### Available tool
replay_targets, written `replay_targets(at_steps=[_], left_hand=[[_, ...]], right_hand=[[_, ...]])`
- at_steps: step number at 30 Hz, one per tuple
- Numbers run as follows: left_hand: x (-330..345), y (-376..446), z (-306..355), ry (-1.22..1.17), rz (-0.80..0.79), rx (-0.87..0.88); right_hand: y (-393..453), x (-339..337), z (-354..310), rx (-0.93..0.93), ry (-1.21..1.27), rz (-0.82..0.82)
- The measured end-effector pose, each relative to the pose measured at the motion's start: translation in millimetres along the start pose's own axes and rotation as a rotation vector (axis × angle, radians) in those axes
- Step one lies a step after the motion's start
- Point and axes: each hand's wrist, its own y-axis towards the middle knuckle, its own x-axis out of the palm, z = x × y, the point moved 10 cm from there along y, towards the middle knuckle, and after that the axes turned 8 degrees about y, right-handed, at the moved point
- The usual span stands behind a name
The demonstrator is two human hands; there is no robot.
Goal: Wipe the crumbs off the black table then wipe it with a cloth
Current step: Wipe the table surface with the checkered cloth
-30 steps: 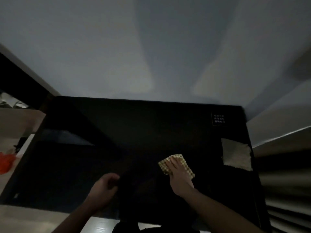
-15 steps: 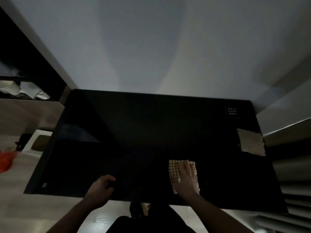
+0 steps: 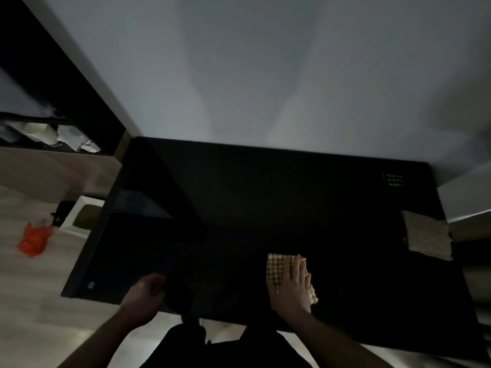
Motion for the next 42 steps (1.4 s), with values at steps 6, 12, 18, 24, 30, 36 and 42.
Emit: replay_targets(at_steps=[6,12,18,24,30,36,42], left_hand=[[-42.0,34.4,-43.5,0.051,0.041,0.018],[-95.7,92.3,-107.7,0.115,0.015,0.019],[-137.6,156.8,-163.5,0.080,0.002,-0.010],[-147.7,196.6,-183.8,0.010,-0.003,-0.060],[-143.5,224.3,-180.2,-0.219,0.058,-0.151],[-145.8,237.2,-181.6,-0.168,0.248,-0.078],[-146.3,242.9,-192.6,-0.130,0.374,-0.108]], right_hand=[[5.2,11.1,-11.6,0.109,0.001,0.096],[1.6,26.3,-32.1,0.294,0.083,0.201],[-3.0,66.1,-94.6,0.330,0.126,0.230],[7.0,106.3,-207.9,0.119,0.213,0.093],[42.5,105.8,-340.6,-0.127,0.351,-0.020],[142.9,74.4,-423.6,-0.253,0.351,0.086],[254.7,56.4,-497.9,-0.298,0.272,0.150]])
